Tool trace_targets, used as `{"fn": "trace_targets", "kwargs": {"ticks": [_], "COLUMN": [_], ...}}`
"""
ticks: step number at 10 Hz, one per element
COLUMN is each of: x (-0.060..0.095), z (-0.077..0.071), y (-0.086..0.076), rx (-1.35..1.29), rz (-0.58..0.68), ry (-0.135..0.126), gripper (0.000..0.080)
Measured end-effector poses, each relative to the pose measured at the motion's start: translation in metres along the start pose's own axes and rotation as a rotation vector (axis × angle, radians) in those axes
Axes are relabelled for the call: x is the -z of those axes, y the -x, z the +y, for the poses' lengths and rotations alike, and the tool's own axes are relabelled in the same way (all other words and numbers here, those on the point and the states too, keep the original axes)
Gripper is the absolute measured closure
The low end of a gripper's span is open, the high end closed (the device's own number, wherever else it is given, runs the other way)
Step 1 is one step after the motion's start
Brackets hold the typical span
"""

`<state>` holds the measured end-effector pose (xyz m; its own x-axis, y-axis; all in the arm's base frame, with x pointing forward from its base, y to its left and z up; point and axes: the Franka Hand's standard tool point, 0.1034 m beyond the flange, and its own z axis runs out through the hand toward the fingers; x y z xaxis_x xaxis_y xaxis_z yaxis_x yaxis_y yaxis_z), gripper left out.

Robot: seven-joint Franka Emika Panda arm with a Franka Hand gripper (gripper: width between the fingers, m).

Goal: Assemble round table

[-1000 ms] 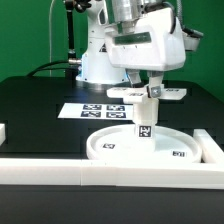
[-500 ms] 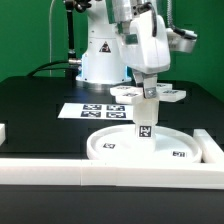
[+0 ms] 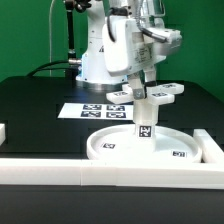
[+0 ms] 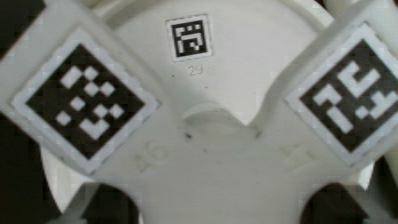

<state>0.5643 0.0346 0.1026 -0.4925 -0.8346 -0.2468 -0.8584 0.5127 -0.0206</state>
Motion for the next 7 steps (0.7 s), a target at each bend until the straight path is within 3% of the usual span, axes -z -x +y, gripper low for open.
{"fn": "trace_targets", "kwargs": {"ticks": [3, 4, 5, 6, 7], "x": [0.001, 0.0, 0.001, 0.008, 0.017], "z": [-0.002, -0.001, 0.0, 0.0, -0.004], "y": [0.0, 0.0, 0.001, 0.003, 0.006], "rx": [-0.094, -0.081, -0.037, 0.01, 0.022], "rz": [0.001, 0.002, 0.0, -0.015, -0.027], "ry": [0.009, 0.01, 0.023, 0.045, 0.032], "gripper": [0.0351, 0.0239, 0.0239, 0.0178, 0.0155]}}
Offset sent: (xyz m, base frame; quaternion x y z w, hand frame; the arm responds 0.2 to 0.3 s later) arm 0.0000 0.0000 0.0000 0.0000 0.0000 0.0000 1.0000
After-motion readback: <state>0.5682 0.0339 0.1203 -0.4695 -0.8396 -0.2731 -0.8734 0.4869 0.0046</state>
